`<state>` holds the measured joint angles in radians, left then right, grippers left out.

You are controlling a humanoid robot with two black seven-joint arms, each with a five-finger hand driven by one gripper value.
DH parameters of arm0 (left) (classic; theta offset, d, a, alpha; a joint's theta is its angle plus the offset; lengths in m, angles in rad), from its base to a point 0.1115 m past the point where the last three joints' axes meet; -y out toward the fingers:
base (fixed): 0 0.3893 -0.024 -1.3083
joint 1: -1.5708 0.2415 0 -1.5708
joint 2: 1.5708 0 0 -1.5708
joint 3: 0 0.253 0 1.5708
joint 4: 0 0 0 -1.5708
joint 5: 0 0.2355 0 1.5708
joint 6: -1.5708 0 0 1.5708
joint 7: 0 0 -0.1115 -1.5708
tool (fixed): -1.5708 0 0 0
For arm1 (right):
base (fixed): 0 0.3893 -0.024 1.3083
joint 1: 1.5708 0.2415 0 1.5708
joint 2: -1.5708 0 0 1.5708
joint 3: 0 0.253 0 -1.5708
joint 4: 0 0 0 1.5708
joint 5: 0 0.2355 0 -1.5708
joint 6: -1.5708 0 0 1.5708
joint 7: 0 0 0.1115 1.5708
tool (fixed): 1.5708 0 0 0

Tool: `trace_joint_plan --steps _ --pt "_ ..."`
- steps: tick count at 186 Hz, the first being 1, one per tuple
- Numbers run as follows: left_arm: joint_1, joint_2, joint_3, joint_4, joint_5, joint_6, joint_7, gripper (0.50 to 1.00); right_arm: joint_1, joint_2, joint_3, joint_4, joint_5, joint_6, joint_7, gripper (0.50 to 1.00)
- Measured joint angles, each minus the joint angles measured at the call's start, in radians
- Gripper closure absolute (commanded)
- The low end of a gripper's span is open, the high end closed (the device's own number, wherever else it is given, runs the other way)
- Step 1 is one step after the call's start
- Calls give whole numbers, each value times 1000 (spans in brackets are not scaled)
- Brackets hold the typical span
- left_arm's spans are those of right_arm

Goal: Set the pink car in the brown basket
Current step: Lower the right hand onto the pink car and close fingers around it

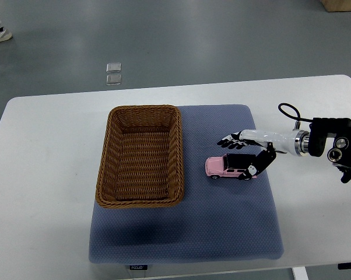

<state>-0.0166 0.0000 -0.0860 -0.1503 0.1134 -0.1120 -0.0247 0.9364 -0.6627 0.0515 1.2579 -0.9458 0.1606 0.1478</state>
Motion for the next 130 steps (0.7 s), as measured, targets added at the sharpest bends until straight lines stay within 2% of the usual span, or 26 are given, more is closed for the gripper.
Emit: trace_joint_plan --steps 7,28,57,73,94,111,130 --pt "0 0 0 0 0 0 0 500 -4 2 0 0 -1 -4 0 634" --pt "0 0 0 0 0 0 0 500 -16 7 0 0 -2 -14 3 650" --pt "1 0 1 0 0 1 0 500 -29 16 1 -7 -2 -17 5 705" --pt "1 0 2 0 0 1 0 500 -32 20 1 -13 -2 -20 7 783" --pt "1 0 2 1 0 1 0 500 -33 22 0 -15 -2 -20 12 920" --pt "1 0 2 1 0 1 0 500 -33 23 -1 -15 -4 -20 21 997" --pt "1 0 2 2 0 1 0 500 -31 22 -1 -16 -9 -20 24 1000"
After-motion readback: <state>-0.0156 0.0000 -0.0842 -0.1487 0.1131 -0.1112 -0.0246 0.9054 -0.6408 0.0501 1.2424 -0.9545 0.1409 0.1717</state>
